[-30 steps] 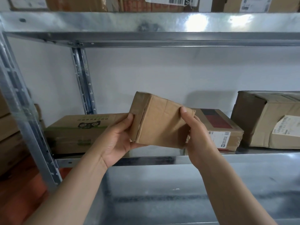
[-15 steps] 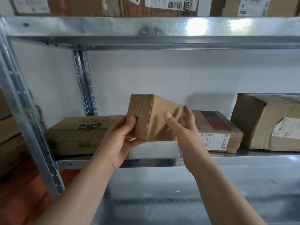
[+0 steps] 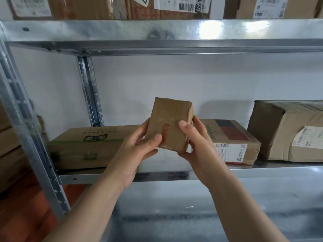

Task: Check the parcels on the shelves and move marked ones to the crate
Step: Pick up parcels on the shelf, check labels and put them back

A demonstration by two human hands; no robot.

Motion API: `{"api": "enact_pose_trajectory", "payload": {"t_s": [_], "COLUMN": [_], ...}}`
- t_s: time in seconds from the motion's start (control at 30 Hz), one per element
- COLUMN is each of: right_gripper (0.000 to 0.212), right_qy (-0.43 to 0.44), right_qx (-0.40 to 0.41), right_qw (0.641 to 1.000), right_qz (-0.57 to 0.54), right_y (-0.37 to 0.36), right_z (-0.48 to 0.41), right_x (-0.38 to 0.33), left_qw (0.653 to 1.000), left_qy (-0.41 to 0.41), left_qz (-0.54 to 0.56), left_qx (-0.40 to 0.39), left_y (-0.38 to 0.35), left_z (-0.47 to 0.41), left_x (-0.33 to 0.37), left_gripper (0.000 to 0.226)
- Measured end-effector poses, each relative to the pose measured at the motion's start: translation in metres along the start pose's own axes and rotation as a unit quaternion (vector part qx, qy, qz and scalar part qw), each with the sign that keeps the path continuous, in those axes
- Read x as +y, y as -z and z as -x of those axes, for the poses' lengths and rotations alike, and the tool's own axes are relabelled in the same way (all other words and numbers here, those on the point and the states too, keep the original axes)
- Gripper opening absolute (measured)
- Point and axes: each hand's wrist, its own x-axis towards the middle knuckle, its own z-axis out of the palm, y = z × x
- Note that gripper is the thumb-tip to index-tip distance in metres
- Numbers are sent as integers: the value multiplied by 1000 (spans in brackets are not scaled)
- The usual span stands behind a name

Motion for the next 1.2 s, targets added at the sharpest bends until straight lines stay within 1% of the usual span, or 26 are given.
{"api": "enact_pose_trajectory", "payload": {"t_s": [0.07,0.13,0.23,0.3,0.4,0.47,0.53,0.63,0.7,0.77,0.83,0.9,0.93,0.97,1.0,1.03,1.07,1.13,1.2], "right_gripper": [73,77,84,85,65,54,50,45,50,59,63,69,81,97,113,125,131,132,120], "right_qy": [-8,-20,-42,-66,-97,-112,-115,-106,-117,-137,-151,-149,-138,-113,-69,-18,22,51,49], "right_qx": [1,6,20,36,44,53,52,57,62,62,50,62,75,90,99,96,81,71,95], "right_qw": [1000,1000,999,997,993,988,984,981,977,972,970,975,982,989,993,993,992,984,978], "right_qz": [-3,0,7,-4,-54,-95,-128,-150,-167,-181,-184,-150,-106,-45,17,63,96,154,181], "right_y": [1,2,2,1,-1,-3,-5,-9,-11,-12,-12,-11,-9,-7,-6,-6,-6,-5,-2], "right_z": [1,1,1,1,0,0,0,0,0,1,1,-1,-1,-1,0,1,2,-1,-4], "right_x": [0,-1,-1,1,3,3,2,-1,-1,-1,0,-2,-3,-3,-5,-5,-6,-1,4], "left_qw": [999,996,994,991,985,976,969,955,950,950,938,921,912,903,896,892,889,872,844], "left_qy": [0,-7,-16,-29,-63,-96,-126,-152,-163,-169,-173,-181,-189,-193,-190,-180,-172,-193,-241], "left_qz": [-42,-80,-109,-129,-163,-194,-215,-252,-258,-252,-285,-330,-351,-371,-389,-404,-415,-442,-470], "left_qx": [-23,-32,-19,-11,-6,-2,9,43,63,73,90,99,98,96,94,90,88,88,91], "left_y": [2,4,1,-2,-6,-9,-11,-12,-12,-10,-9,-5,-3,-2,-2,-3,-4,-6,-6], "left_z": [-1,-3,-5,-8,-13,-18,-20,-25,-31,-36,-38,-37,-36,-34,-33,-31,-29,-27,-27], "left_x": [-4,-9,-17,-22,-24,-25,-26,-32,-35,-36,-33,-29,-27,-25,-22,-20,-20,-21,-22], "left_gripper": [64,71,84,84,85,94,103,116,118,124,128,130,129,128,125,122,119,110,103]}}
